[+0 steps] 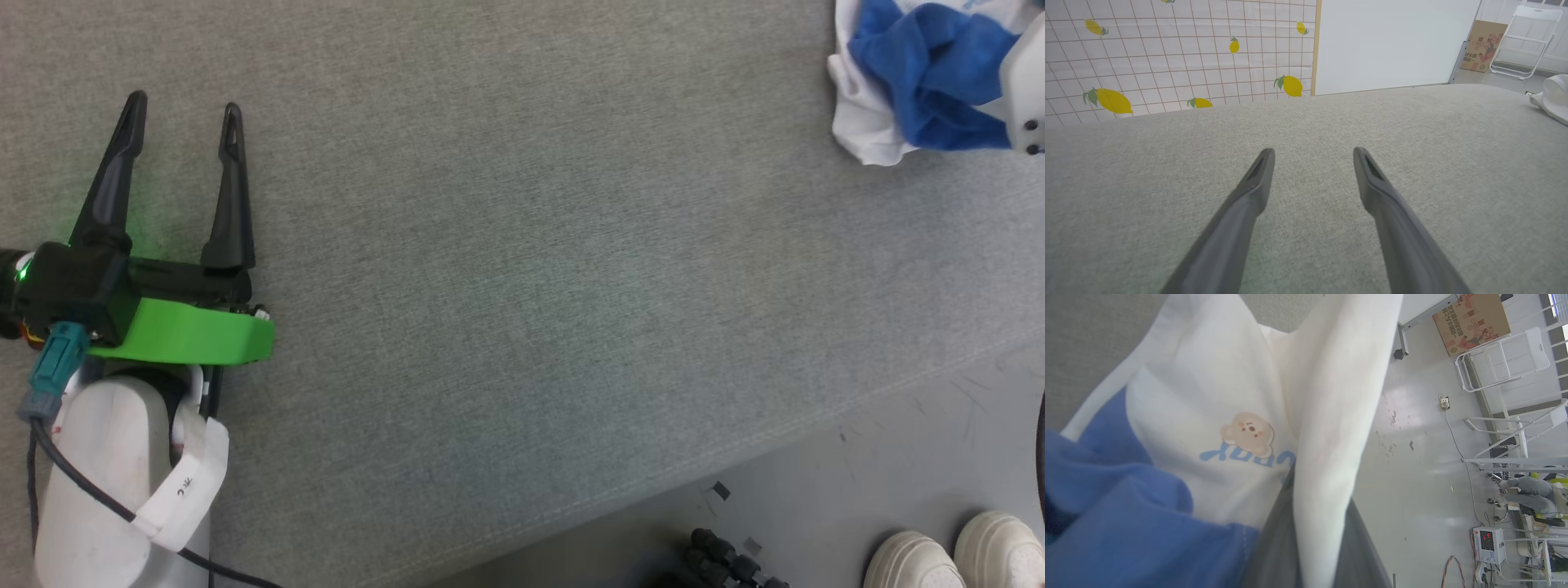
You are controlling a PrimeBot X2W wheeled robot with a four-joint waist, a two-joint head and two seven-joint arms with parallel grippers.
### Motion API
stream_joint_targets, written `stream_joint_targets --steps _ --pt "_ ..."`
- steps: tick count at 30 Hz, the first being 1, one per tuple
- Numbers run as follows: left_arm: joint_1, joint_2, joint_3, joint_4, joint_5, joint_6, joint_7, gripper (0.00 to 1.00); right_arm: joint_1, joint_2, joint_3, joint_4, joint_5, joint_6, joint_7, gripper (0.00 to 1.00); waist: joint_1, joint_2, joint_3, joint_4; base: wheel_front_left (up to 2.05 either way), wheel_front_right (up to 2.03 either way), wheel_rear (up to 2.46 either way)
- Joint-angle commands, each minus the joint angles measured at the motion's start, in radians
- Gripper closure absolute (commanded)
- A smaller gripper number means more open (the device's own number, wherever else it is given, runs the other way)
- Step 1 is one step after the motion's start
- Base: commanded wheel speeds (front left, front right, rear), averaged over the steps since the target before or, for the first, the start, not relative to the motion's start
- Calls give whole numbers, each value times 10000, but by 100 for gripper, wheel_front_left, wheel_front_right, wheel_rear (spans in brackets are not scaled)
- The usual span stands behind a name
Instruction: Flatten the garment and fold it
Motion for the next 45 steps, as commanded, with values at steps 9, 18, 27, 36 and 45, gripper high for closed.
stream_joint_targets --steps 9,18,27,36,45 --pt "-249 6 -127 287 -123 78 -133 0 -675 -52 -1072 807 -1054 -21 -785 87 -2 -1 -80 837 0 0 0" --pt "71 -381 -233 1022 -367 248 -561 0 -228 -51 -1699 729 -1014 -21 -2189 0 -2 -1 -1215 1267 0 0 0" --pt "803 -1041 -276 2066 -864 346 -820 0 1624 429 -1245 -345 943 -21 -4015 0 -2 -1 -3315 2030 0 0 0" --pt "1311 -1445 -422 2738 -1265 322 -856 0 4579 1185 -871 -3384 2730 -21 -4528 0 -2 -1 -4629 2919 0 0 0" --pt "1761 -1652 -563 3166 -1510 241 -859 0 7450 2463 -1241 -5718 2955 -21 -4640 0 -2 -1 -5331 3602 0 0 0"
